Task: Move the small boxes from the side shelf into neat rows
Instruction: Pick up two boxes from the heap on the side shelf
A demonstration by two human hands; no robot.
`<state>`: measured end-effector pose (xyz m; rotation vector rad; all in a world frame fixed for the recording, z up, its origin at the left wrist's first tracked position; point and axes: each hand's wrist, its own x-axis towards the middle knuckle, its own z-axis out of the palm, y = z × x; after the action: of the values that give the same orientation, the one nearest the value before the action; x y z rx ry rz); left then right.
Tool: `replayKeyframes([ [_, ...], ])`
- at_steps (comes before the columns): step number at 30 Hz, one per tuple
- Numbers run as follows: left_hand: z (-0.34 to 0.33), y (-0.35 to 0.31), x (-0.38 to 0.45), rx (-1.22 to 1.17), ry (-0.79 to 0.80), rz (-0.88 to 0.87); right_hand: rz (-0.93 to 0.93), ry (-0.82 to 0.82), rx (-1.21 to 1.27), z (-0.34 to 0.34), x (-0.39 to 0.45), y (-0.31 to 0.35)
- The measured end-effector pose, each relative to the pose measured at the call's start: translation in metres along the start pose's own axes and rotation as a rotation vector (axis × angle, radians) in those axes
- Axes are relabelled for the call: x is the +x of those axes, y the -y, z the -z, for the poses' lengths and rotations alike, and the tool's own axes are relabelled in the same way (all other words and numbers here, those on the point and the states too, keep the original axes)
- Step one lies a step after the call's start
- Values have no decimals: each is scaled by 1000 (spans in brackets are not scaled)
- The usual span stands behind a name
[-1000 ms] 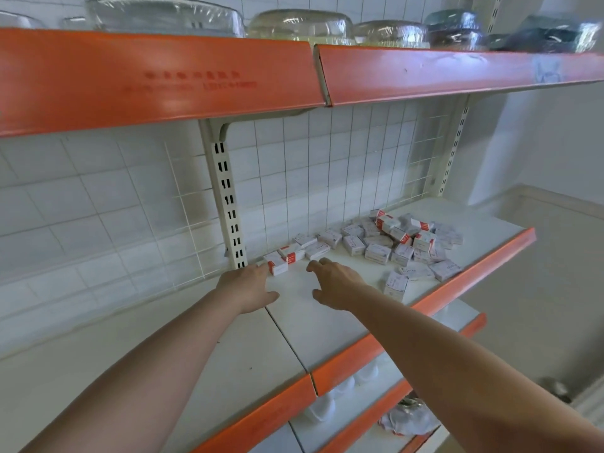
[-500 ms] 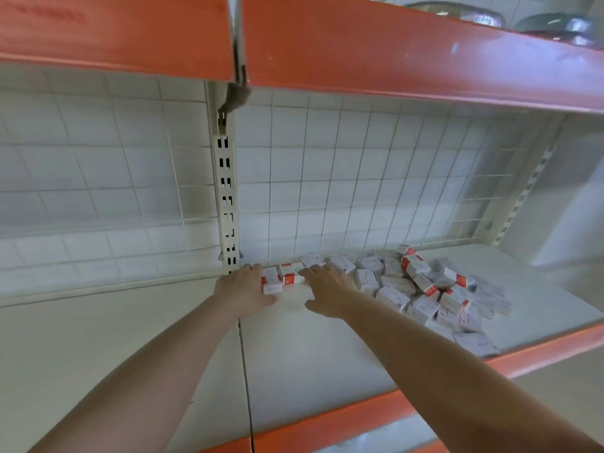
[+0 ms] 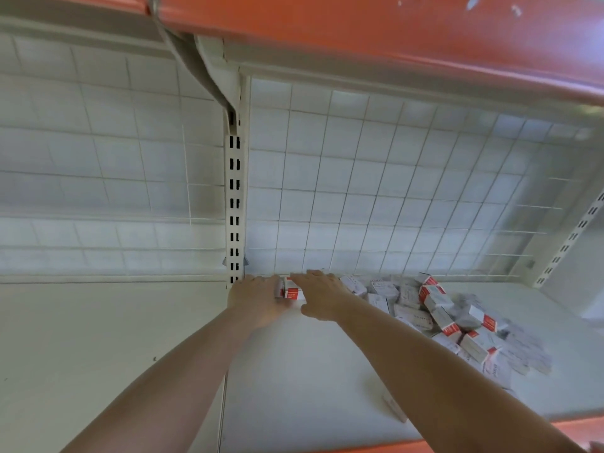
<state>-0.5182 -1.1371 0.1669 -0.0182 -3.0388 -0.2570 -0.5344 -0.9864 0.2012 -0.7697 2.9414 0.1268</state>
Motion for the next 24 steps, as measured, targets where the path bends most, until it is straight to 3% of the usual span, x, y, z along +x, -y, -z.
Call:
replayKeyframes([
  [10,6,1,0,-24,58,19,24,-135,10,-10,6,0],
  [24,34,18,-40,27,64,30,80,-115,169,6,-14,18],
])
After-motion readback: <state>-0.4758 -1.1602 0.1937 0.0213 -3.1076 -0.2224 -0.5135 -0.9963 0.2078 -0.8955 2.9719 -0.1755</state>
